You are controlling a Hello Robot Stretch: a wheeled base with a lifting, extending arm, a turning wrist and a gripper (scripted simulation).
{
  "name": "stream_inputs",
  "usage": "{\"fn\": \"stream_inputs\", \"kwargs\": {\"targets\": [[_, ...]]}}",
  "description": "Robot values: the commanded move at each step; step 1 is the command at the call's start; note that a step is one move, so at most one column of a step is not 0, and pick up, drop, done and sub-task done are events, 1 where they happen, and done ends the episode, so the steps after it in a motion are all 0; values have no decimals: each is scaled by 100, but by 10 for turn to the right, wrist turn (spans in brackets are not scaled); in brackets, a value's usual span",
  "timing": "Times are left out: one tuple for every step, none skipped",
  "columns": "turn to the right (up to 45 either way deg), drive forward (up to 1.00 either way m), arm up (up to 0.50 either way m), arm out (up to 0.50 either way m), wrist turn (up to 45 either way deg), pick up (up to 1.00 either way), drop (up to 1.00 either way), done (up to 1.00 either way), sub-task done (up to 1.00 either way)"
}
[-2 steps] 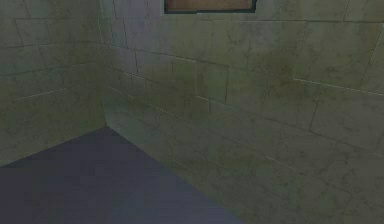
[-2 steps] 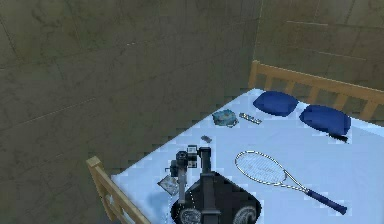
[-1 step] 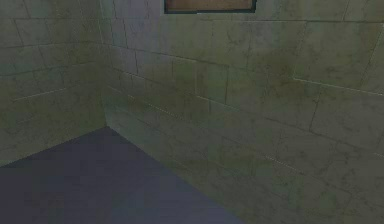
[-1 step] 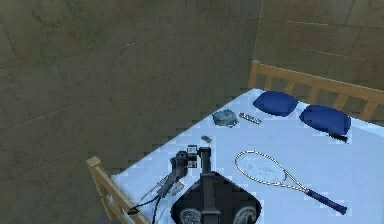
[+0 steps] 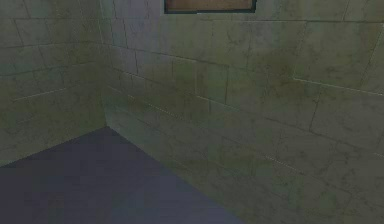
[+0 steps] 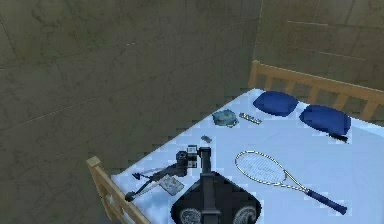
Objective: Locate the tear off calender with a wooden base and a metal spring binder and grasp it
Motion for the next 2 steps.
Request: {"fn": "stream_inputs", "kwargs": {"targets": [[0, 0, 0, 0, 450, 0, 0, 0, 0], [0, 0, 0, 0, 210, 0, 0, 0, 0]]}}
